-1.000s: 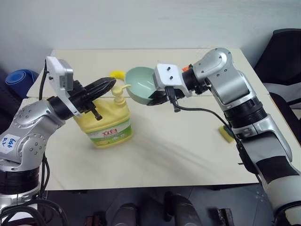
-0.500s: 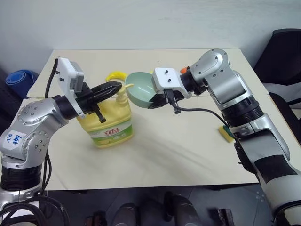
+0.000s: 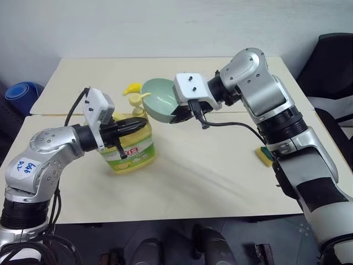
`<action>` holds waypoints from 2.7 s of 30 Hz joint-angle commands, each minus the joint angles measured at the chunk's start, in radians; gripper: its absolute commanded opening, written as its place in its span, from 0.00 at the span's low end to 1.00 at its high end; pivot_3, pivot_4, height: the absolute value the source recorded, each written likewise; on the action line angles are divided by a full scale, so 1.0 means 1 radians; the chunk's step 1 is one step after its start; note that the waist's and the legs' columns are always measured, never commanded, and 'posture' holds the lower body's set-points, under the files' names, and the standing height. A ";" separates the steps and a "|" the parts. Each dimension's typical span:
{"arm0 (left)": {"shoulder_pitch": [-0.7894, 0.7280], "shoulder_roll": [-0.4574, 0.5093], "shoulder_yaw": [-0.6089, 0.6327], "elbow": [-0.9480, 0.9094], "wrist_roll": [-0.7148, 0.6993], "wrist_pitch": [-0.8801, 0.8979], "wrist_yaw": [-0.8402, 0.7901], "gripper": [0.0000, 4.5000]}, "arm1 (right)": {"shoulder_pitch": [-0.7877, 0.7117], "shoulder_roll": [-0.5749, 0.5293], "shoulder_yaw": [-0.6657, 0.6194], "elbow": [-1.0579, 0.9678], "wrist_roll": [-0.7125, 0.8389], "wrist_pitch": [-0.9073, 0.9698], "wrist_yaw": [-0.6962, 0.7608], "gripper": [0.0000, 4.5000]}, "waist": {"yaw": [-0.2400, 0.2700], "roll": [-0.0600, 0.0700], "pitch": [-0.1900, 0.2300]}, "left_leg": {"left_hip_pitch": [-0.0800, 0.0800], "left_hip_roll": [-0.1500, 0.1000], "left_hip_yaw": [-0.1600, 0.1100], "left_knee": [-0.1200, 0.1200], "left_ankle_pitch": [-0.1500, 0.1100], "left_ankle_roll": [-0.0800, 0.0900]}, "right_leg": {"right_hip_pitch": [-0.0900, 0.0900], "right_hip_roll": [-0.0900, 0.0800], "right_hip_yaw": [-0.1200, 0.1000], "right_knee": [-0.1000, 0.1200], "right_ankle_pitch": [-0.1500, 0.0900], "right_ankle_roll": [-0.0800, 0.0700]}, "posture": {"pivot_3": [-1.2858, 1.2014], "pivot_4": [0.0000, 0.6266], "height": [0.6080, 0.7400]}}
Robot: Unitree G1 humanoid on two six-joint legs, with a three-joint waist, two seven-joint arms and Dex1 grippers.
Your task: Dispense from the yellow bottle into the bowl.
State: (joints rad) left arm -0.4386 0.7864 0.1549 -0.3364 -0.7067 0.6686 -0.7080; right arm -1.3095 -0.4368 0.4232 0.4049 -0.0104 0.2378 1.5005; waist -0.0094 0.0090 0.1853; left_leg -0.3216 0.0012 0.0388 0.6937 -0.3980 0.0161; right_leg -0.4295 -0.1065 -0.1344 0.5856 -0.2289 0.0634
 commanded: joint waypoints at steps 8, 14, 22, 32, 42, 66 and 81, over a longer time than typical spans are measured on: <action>-0.005 0.045 0.197 -0.036 -0.166 0.005 -0.130 0.01 | -0.023 0.002 -0.008 -0.017 0.002 -0.020 0.013 0.00 | -0.010 0.000 0.000 | 0.000 0.000 -0.001 0.000 0.000 0.000 | 0.000 0.000 0.000 0.000 0.000 0.000 | 0.52 0.24 1.00; -0.139 0.035 0.201 0.027 -0.190 0.040 -0.032 0.01 | -0.034 0.001 -0.007 -0.002 -0.006 -0.035 0.014 0.00 | -0.015 0.000 0.000 | -0.001 0.000 -0.002 0.000 0.000 0.000 | 0.000 -0.001 -0.001 0.000 0.000 0.000 | 0.52 0.24 1.00; -0.221 0.044 0.083 0.073 -0.106 0.113 0.017 0.01 | -0.050 0.010 -0.006 0.025 -0.023 -0.051 0.013 0.00 | -0.019 0.000 0.000 | -0.001 -0.001 -0.001 0.000 0.000 0.000 | -0.001 0.000 -0.001 0.000 0.000 0.000 | 0.52 0.24 1.00; -0.207 0.039 0.043 0.087 -0.062 0.177 0.049 0.01 | -0.057 0.013 -0.004 0.030 -0.035 -0.057 0.015 0.00 | -0.018 0.000 0.000 | -0.001 -0.001 -0.001 0.000 0.000 -0.001 | 0.000 0.000 0.000 0.000 0.000 0.000 | 0.52 0.24 1.00; -0.193 0.018 0.026 0.057 -0.088 0.258 0.072 0.01 | -0.096 0.020 0.025 0.078 -0.072 -0.099 0.028 0.00 | -0.018 0.000 0.000 | 0.000 -0.001 -0.001 0.000 0.000 -0.001 | 0.000 0.000 0.000 0.000 0.000 0.000 | 0.52 0.24 1.00; -0.040 -0.015 0.010 0.048 -0.076 0.327 0.114 0.01 | -0.123 0.090 0.045 0.121 -0.092 -0.106 0.059 0.00 | -0.019 0.003 -0.003 | 0.005 -0.001 -0.001 0.000 0.000 -0.002 | 0.003 -0.001 0.002 0.002 0.000 0.000 | 0.52 0.24 1.00; -0.051 -0.030 0.069 0.042 -0.139 0.329 0.101 0.01 | -0.097 0.076 0.015 0.083 -0.075 -0.088 0.039 0.00 | -0.019 0.004 -0.003 | 0.005 -0.001 -0.001 -0.001 0.000 -0.002 | 0.004 -0.002 0.002 0.002 0.000 -0.001 | 0.52 0.24 1.00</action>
State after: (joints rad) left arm -0.5396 0.7617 0.2677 -0.3340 -0.8438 0.9278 -0.5994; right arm -1.3958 -0.3625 0.4651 0.5418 -0.1153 0.1544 1.5277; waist -0.0281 0.0126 0.1823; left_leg -0.3169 -0.0003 0.0373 0.6932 -0.3977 0.0139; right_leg -0.4261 -0.1085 -0.1328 0.5877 -0.2292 0.0629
